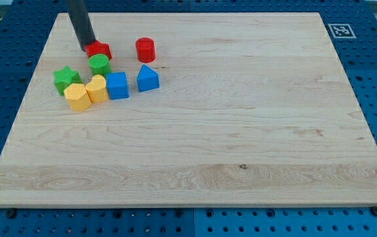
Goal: Move red star along with green circle to the yellow heart
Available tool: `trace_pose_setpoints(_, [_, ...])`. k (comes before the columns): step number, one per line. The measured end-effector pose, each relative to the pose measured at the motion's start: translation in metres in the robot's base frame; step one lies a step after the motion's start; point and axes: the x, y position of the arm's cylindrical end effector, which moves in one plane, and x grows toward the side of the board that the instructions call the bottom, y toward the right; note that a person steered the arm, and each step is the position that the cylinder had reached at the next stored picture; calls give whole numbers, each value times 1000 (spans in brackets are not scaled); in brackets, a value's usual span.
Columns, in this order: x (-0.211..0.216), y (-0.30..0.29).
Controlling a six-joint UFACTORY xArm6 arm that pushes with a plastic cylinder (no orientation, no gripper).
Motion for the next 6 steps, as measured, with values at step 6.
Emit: trace_pose_setpoints(6, [2,33])
